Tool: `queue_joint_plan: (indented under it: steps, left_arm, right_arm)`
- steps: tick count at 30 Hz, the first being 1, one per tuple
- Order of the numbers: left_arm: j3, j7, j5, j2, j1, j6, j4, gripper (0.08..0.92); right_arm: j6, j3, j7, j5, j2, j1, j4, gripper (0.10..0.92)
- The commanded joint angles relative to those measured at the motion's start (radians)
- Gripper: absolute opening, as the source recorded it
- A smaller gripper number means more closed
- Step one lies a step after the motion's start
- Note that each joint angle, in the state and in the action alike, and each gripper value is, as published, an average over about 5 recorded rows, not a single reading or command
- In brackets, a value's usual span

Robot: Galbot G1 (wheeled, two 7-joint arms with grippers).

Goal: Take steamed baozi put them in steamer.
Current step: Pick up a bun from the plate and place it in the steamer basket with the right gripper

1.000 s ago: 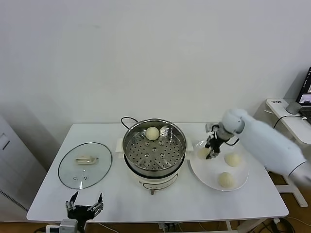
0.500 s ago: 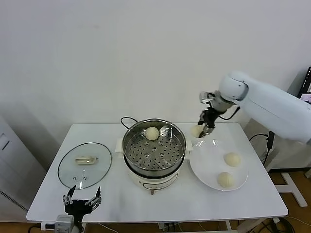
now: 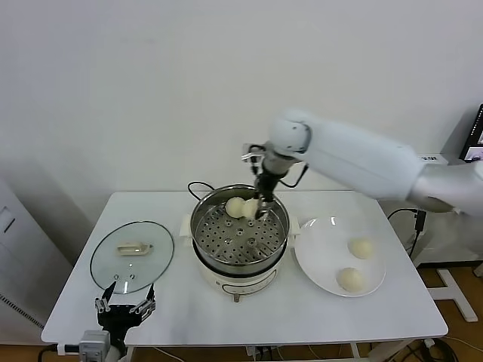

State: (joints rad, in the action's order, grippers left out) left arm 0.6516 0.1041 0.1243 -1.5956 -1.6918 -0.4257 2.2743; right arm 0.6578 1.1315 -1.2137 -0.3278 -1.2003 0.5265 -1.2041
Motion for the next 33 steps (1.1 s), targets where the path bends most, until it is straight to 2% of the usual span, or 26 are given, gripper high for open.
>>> queue_joint_plan:
  steps: [1,13,25,30,33]
  left_arm:
    - [-0.004,0.001,-0.017,-0.004,0.003,-0.005,0.006,0.823]
    - [-0.015,-0.002,-0.023,-0.003,-0.003,0.0,0.005,0.823]
    - [-0.013,-0.004,-0.026,-0.002,-0.001,0.002,-0.002,0.823]
    - [-0.016,-0.004,-0.022,-0.006,-0.006,0.004,-0.001,0.823]
    - [-0.018,-0.004,-0.021,-0.008,-0.009,0.005,0.003,0.823]
  right_arm:
    - [0.057,0.021,0.038,-0.001,-0.238,-0.054,0.13,0.467]
    - [0.051,-0.032,0.064,0.094,-0.371,-0.151,0.296,0.468]
    - [0.058,-0.032,0.061,0.106,-0.346,-0.165,0.26,0.472]
    - [0.06,-0.031,0.065,0.117,-0.323,-0.167,0.236,0.495]
    - [0.06,-0.03,0.072,0.12,-0.302,-0.165,0.22,0.537]
